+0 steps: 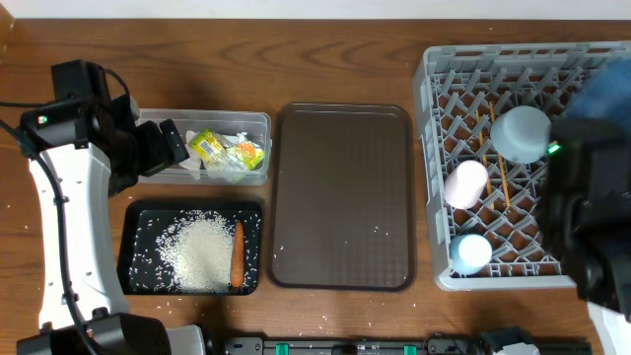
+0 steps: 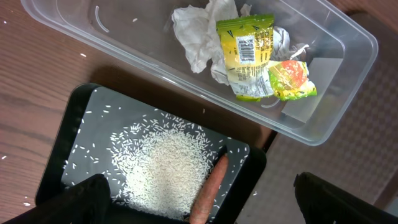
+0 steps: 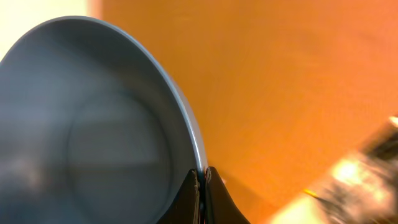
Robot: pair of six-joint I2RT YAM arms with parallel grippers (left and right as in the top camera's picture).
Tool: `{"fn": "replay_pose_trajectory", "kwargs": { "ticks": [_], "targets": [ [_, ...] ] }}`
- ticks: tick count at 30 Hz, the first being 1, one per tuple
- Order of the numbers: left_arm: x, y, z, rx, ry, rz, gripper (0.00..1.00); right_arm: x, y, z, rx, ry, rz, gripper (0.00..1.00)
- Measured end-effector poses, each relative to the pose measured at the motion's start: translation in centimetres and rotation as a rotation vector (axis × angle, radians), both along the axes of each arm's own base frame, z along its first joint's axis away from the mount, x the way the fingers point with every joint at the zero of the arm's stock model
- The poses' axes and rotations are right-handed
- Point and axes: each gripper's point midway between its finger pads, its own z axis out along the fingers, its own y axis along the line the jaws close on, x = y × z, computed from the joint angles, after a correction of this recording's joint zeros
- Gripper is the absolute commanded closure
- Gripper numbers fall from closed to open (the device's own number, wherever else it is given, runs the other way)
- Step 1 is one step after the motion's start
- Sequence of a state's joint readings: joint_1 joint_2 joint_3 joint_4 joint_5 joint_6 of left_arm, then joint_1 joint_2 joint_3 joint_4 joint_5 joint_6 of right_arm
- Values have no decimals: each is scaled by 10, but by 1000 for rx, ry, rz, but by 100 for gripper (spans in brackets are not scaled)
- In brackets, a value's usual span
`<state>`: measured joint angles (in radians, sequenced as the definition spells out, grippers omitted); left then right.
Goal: Sort waste into correct bins and load items into the dishwasher rack
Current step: 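Lower the blue plate upright into the rack's right side and release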
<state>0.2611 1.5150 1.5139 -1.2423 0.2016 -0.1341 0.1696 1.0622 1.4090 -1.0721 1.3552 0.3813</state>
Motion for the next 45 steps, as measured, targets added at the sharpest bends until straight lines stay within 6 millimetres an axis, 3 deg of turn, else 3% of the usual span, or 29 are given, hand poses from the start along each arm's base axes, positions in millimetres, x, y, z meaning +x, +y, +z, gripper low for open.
{"fn": "replay_pose_trajectory", "kwargs": {
  "ticks": [5, 10, 15, 22, 29, 33, 45],
  "targets": [
    [0, 0, 0, 0, 0, 0, 3, -13, -42, -1, -68, 128, -237, 99],
    [0, 0, 0, -1, 0, 0, 3, 0, -70, -26, -83, 389, -333, 99],
    [0, 0, 0, -1, -1, 0, 3, 19, -77, -47, -92, 607, -312, 99],
    [0, 0, 0, -1, -1, 0, 3, 28, -85, -65, -91, 790, -308, 99],
    [0, 0, 0, 0, 0, 0, 3, 15, -95, -70, -75, 925, -325, 99],
    [0, 0, 0, 0, 0, 0, 3, 4, -100, -84, -11, 1016, -291, 99],
    [0, 0, 0, 0, 0, 0, 3, -4, -118, -108, 140, 969, -254, 99]
  ]
}}
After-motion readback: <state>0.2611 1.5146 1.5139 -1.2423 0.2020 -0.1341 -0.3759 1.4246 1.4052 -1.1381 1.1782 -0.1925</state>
